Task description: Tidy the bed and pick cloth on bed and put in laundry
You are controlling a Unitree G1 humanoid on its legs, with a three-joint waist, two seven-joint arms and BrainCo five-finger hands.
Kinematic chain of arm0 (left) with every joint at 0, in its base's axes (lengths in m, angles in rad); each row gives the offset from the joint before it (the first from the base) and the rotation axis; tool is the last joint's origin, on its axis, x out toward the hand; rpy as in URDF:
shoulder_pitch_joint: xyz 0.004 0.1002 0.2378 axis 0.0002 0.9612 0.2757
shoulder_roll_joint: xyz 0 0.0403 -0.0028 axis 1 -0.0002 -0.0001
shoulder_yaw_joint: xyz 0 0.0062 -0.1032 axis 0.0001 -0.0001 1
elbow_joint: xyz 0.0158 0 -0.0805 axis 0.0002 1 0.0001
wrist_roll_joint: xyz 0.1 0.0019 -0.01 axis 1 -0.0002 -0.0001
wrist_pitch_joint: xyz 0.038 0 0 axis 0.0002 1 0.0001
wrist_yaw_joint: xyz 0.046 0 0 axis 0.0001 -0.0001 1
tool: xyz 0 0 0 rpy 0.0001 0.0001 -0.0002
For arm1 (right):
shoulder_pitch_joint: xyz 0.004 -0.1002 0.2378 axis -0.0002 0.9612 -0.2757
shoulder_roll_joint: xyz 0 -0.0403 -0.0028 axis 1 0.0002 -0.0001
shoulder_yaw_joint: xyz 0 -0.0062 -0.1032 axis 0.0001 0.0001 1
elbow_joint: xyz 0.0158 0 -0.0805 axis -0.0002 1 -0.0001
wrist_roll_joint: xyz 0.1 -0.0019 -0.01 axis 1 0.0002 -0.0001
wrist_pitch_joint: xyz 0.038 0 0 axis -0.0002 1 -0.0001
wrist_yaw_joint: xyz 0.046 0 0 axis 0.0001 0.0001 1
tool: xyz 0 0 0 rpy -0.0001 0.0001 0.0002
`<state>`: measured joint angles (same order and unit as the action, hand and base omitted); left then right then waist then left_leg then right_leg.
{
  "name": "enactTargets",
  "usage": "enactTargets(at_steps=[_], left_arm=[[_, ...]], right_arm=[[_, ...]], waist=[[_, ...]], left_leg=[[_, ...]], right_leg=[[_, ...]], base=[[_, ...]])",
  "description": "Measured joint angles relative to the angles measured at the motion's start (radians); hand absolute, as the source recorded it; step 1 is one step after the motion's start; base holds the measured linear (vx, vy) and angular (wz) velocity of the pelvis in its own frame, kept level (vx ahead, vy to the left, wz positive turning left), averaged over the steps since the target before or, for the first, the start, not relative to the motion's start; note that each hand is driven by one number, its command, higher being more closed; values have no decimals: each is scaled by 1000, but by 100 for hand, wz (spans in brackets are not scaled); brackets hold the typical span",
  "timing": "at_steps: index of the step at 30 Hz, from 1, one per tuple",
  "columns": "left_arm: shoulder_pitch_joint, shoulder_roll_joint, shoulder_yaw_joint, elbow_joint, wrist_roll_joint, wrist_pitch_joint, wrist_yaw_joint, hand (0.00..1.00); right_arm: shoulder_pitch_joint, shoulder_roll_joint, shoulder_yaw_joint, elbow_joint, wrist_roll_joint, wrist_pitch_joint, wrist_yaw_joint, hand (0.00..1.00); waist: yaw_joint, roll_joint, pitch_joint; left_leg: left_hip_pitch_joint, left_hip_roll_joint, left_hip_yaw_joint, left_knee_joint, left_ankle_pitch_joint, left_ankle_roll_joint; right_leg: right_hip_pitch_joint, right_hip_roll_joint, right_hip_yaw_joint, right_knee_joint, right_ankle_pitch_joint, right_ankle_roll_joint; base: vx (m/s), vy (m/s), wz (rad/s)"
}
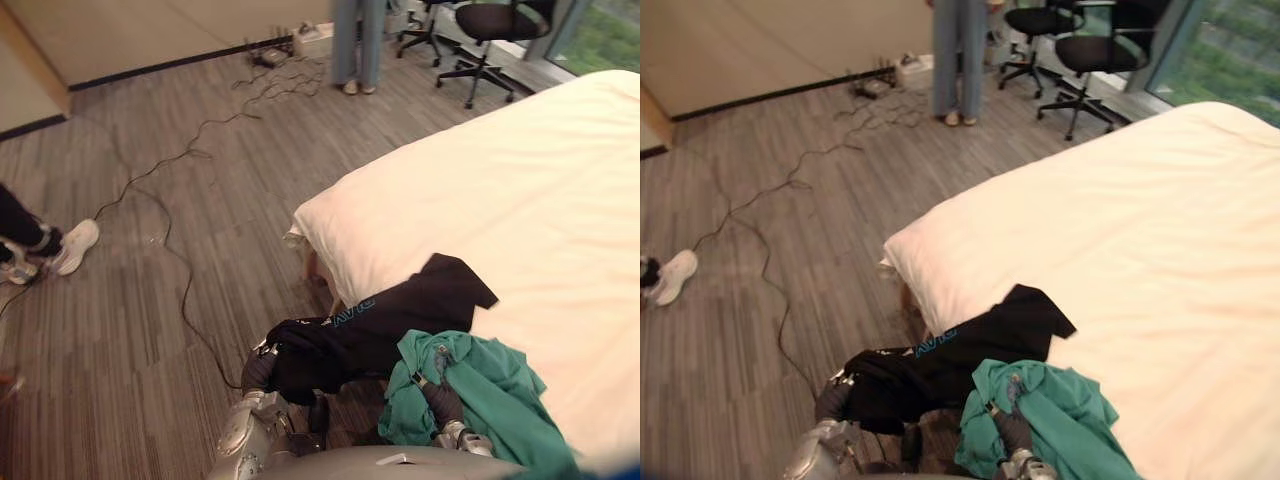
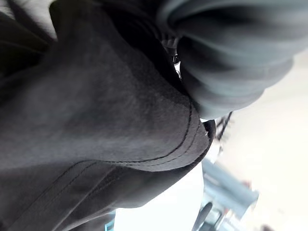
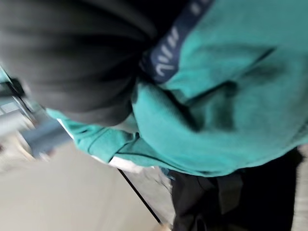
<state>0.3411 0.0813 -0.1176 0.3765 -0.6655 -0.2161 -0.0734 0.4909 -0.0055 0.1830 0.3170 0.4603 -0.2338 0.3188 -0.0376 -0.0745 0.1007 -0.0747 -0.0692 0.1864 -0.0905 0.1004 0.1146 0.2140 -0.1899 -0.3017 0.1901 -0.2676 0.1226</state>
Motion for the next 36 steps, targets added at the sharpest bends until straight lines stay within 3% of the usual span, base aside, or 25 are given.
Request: enactTargets(at_steps=[1,3,5,8,10,12,14,18,19,25,29,31,33,34,36], left_arm=[[15,-7,8,-1,4,13,-15,100],[38,-26,2,-1,11,16,-24,100],[49,-25,6,2,9,13,-31,100],[36,-11,-5,18,8,16,-31,100],[14,-22,-22,45,8,26,-30,100],[3,-29,-41,56,8,43,-30,100],[-11,-16,-33,56,7,49,-30,100],[-42,15,-32,59,8,57,-32,100],[-64,64,-76,101,11,119,-74,100],[-56,62,-79,137,27,115,-73,100],[-29,48,-103,204,100,88,-62,100],[-18,41,-116,223,148,50,-41,100],[-9,30,-117,255,190,-13,-12,100],[-9,29,-116,253,195,-33,-1,100],[-8,24,-83,243,254,-108,62,100]], right_arm=[[30,5,0,-44,-3,-20,1,100],[48,-5,-14,-79,-2,-38,7,100],[14,-6,-21,-82,1,-47,26,100],[-34,-8,-23,-51,0,-52,56,100],[-43,-20,-55,-17,-1,-51,71,100],[-84,-53,-64,40,-5,-48,72,100],[-96,-50,-64,70,-17,-45,73,100],[-112,-49,-64,95,-36,-29,72,100],[-137,-54,-78,151,-64,-79,91,100],[-156,-53,-76,173,-62,-78,84,100],[-224,-49,-83,275,-57,-45,6,100],[-234,-42,-105,327,-30,-16,-50,100],[-259,-41,-131,396,-22,14,-118,100],[-270,-41,-132,404,-22,20,-137,100],[-315,-44,-145,409,-22,43,-212,100]], waist=[[-1,-7,3],[1,6,2],[19,23,4],[26,18,0],[23,44,-10],[11,96,-7],[-2,101,-6],[-1,68,11],[-56,54,36],[-55,60,35],[-51,68,38],[-42,80,35],[-9,90,26],[-1,91,27],[31,102,68]], left_leg=[[-2,19,82,53,-11,-12],[9,25,45,75,-11,-15],[35,36,12,69,-11,-17],[70,13,-21,15,5,-49],[91,10,-35,-16,22,-57],[95,8,-49,-16,21,-59],[92,3,-66,-16,20,-65],[90,-28,-113,-16,11,-52],[132,-11,-115,-11,-9,-70],[139,18,-109,-16,-13,-80],[133,19,-92,-16,-14,-93],[126,21,-92,-16,-15,-90],[102,23,-87,19,-30,-87],[67,24,-86,75,-54,-93],[-74,66,-38,411,-174,-129]], right_leg=[[25,1,-54,24,16,6],[-5,-3,-77,162,18,-16],[0,16,-63,85,-31,-47],[-60,0,-35,-8,2,-50],[-44,-2,-43,-15,-1,-49],[-32,-6,-69,-15,-1,-42],[-25,-7,-93,-14,-3,-38],[-16,-33,-121,30,-21,-17],[-40,94,148,-29,14,-82],[-56,116,152,-7,29,-87],[-59,115,149,-36,22,-99],[-57,117,134,-53,22,-93],[-50,115,122,-81,26,-86],[-52,114,121,-89,28,-84],[-13,120,89,-106,58,-97]], base=[[291,-50,152],[260,-14,130],[173,61,64],[33,-19,39],[-36,-46,23],[-80,-14,10],[-51,-14,33],[-2,-15,35],[-1,-48,7],[-60,-62,-8],[-106,-42,-15],[-85,-26,8],[0,0,4],[20,14,5],[41,29,14]])
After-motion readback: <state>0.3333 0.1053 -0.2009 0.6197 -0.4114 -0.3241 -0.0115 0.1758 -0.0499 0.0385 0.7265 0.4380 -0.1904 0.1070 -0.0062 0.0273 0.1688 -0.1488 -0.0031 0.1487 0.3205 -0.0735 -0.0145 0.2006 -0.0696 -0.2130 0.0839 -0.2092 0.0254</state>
